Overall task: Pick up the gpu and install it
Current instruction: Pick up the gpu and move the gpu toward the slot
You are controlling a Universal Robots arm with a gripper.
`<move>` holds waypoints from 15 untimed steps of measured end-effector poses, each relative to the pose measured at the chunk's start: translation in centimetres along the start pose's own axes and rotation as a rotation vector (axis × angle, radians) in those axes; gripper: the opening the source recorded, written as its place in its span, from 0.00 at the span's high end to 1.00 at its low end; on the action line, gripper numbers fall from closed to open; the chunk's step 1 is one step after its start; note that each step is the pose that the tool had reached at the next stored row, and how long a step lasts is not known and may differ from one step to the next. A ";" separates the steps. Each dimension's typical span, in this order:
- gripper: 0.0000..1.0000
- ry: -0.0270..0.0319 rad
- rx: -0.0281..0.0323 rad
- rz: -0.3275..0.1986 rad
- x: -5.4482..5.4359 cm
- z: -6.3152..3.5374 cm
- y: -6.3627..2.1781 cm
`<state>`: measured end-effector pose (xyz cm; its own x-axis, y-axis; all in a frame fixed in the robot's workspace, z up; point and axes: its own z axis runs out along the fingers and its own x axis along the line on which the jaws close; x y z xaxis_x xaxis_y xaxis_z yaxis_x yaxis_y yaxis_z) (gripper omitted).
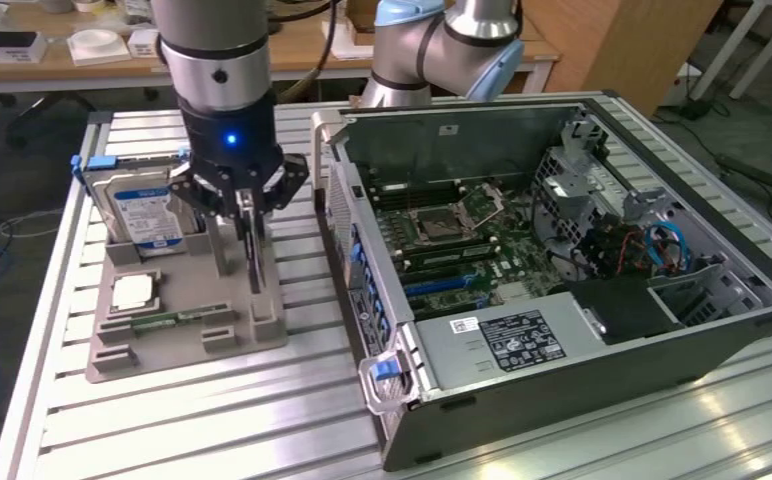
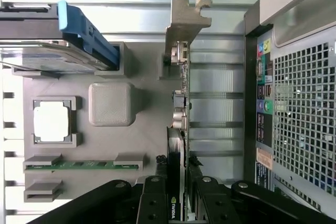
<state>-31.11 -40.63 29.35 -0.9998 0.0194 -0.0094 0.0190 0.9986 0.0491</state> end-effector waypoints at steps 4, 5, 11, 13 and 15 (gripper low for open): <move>0.74 0.0000 -0.0001 0.000 0.0 -1.13 0.06; 0.74 0.0001 -0.0001 0.000 0.0 -1.38 0.07; 0.74 0.0001 -0.0001 0.000 -0.1 -3.25 0.16; 0.74 0.0001 -0.0001 0.000 -0.1 -3.92 0.19; 0.74 0.0000 -0.0001 0.000 -0.1 -4.59 0.23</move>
<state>-31.03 -40.63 33.94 -0.9998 0.0194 -0.0094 0.0190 0.9986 0.0492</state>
